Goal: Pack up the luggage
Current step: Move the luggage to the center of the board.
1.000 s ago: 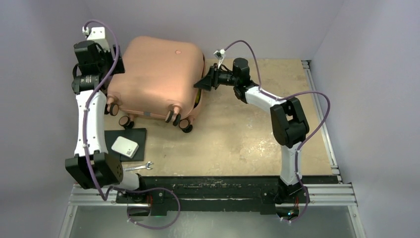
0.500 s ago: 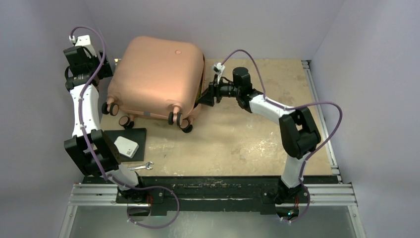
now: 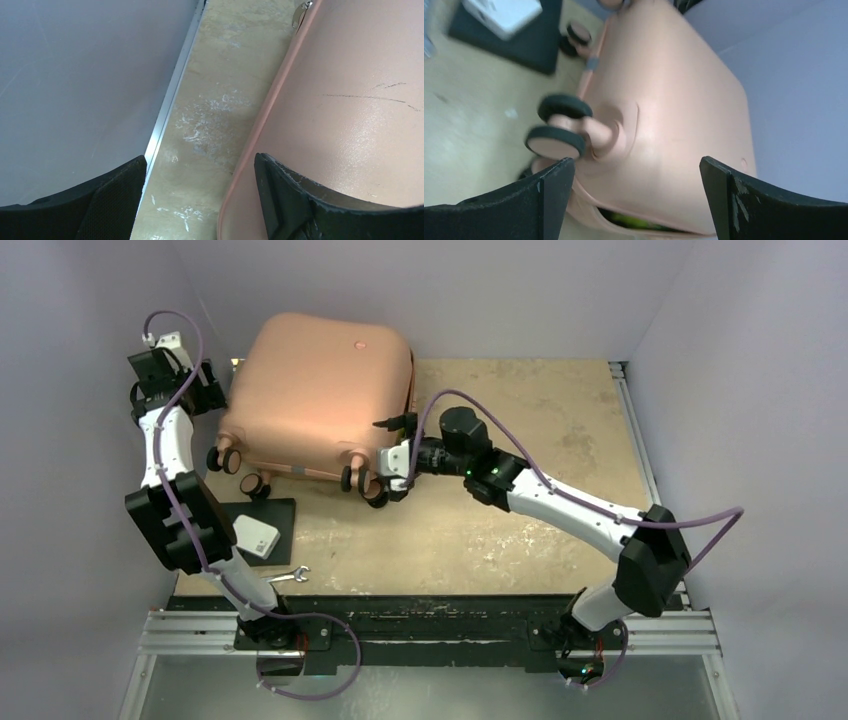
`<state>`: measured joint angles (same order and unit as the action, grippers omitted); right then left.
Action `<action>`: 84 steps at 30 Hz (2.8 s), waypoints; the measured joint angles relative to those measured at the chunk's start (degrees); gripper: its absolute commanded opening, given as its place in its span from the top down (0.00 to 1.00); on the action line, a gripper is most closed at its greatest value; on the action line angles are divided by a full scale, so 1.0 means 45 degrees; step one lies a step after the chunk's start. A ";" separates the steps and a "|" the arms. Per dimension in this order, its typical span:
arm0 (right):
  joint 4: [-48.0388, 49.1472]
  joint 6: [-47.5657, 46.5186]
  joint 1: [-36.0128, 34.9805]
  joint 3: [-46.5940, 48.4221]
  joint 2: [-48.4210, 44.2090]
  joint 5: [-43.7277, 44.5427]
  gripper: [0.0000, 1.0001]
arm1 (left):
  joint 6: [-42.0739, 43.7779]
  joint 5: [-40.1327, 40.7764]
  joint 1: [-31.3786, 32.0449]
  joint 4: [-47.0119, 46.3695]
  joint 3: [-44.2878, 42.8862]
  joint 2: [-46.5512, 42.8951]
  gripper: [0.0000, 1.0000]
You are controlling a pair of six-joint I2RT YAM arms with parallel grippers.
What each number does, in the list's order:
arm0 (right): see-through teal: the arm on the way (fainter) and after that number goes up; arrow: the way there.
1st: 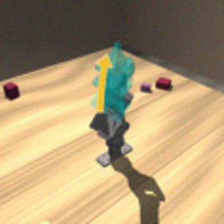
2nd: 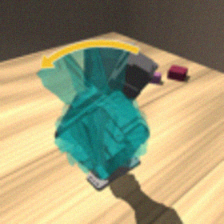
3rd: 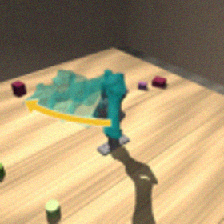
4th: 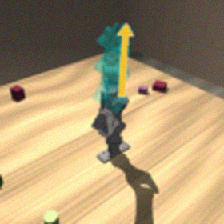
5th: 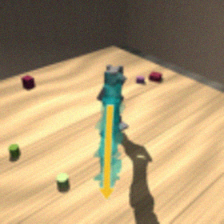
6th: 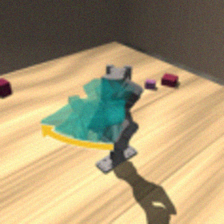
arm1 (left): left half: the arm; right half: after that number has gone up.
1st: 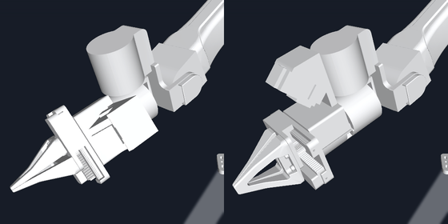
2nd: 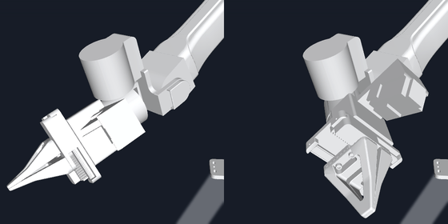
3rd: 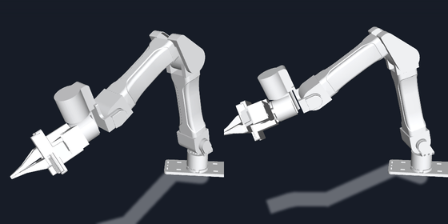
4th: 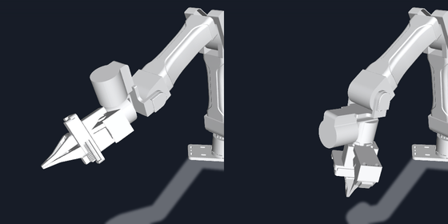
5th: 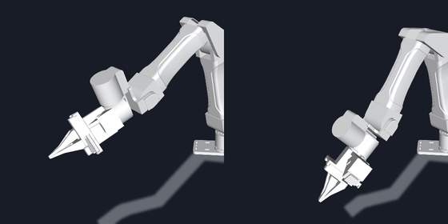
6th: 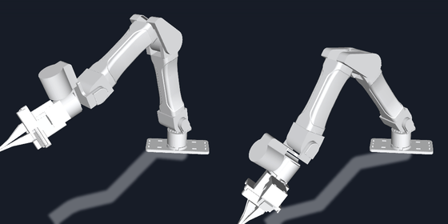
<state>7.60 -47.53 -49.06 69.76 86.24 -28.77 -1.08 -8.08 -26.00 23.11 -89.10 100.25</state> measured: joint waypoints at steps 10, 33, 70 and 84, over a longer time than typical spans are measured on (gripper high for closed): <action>-0.1214 -0.6275 -0.1161 -0.0869 0.0928 0.3381 0.01 | -0.0379 -0.0675 -0.0151 -0.0593 0.0359 0.0083 0.21; 0.0398 -0.9034 -0.2827 -0.1098 0.2589 0.6183 0.01 | -0.1370 -0.0865 -0.0340 -0.2375 0.1399 0.0223 0.20; -0.0525 -0.9641 -0.3172 0.2268 0.3881 0.9894 0.69 | -0.2297 -0.0908 -0.0476 -0.3759 0.1889 0.0661 0.18; 0.0976 -0.8995 -0.2069 0.3177 0.3983 1.0676 0.67 | -0.1409 0.1311 0.0092 -0.3264 0.2875 0.0889 0.18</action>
<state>11.99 -88.01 -58.37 84.05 104.16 19.27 -7.42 -2.17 -25.58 8.43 -76.16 104.25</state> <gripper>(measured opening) 0.526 0.809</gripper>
